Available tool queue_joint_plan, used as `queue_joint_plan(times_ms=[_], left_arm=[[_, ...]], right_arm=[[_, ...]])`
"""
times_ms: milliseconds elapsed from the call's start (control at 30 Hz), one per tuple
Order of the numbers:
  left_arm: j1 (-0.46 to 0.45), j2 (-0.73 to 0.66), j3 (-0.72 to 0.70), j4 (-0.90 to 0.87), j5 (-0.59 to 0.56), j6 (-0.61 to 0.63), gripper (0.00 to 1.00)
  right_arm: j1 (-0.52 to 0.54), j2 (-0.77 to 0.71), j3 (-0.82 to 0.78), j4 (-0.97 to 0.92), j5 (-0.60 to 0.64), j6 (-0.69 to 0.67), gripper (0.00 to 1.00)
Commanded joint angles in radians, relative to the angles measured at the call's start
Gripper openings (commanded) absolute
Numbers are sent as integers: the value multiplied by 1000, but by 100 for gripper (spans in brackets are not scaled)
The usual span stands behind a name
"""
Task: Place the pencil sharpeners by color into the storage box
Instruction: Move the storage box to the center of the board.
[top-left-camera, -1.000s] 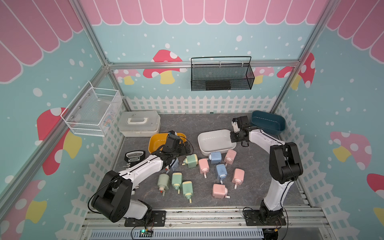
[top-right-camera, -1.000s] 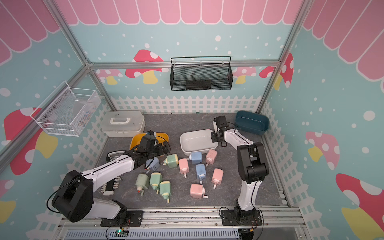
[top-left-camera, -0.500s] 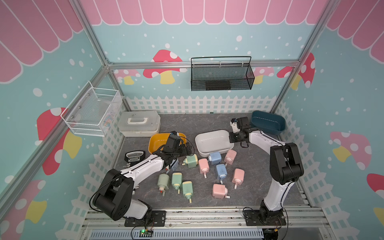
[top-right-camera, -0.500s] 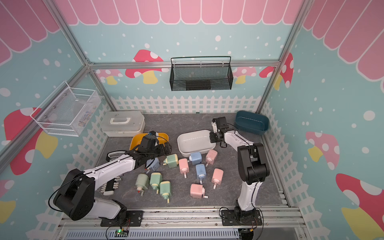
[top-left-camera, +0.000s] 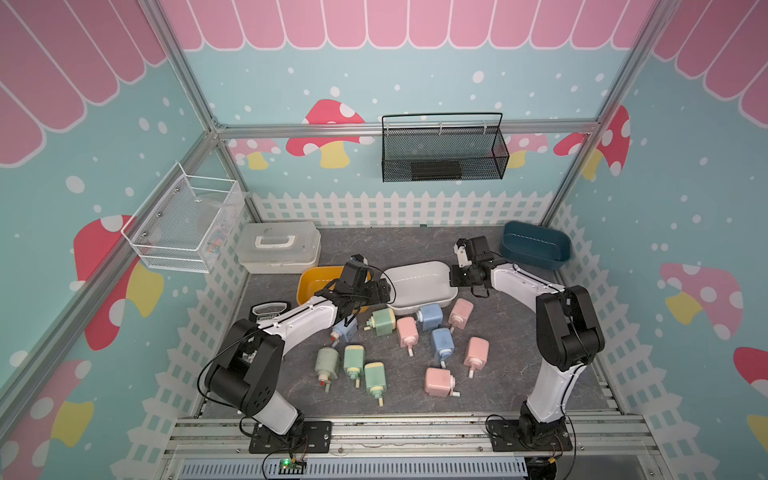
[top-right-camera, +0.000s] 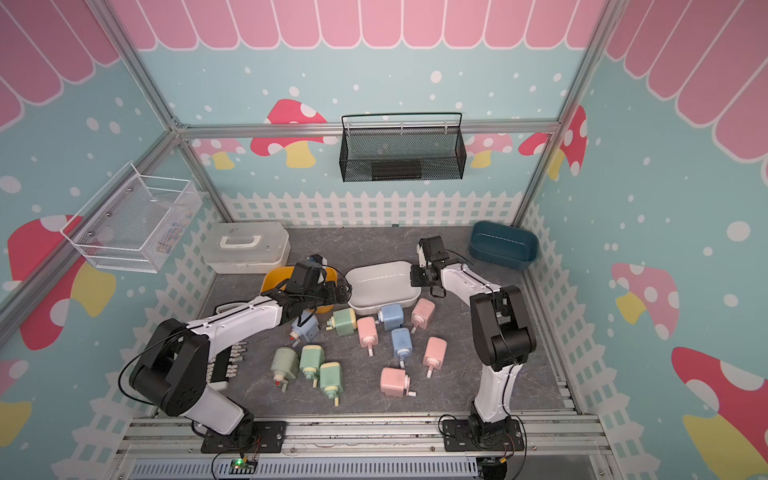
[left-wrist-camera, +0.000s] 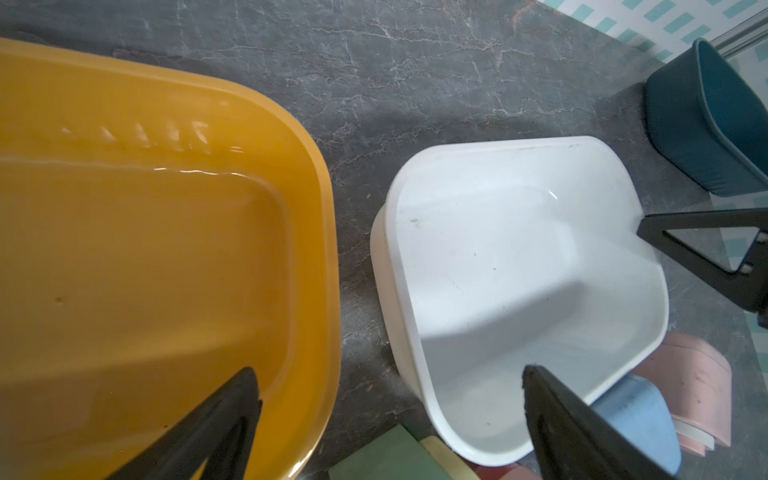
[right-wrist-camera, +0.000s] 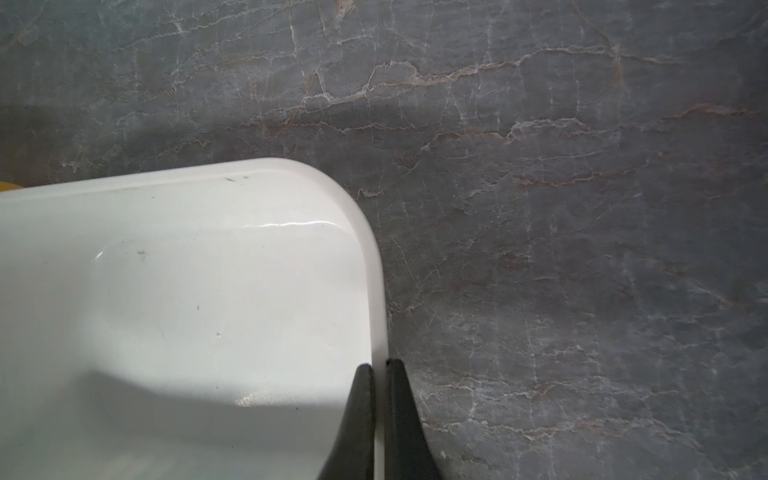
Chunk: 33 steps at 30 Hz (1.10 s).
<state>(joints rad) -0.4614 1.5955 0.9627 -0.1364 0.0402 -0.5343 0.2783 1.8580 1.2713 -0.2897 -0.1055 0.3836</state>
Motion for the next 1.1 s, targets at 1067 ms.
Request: queue_joint_plan(times_ms=[1067], left_arm=[[22,291,310,-145,82,186,99]], right_arm=[[107,-7,-20,14,121,170,1]])
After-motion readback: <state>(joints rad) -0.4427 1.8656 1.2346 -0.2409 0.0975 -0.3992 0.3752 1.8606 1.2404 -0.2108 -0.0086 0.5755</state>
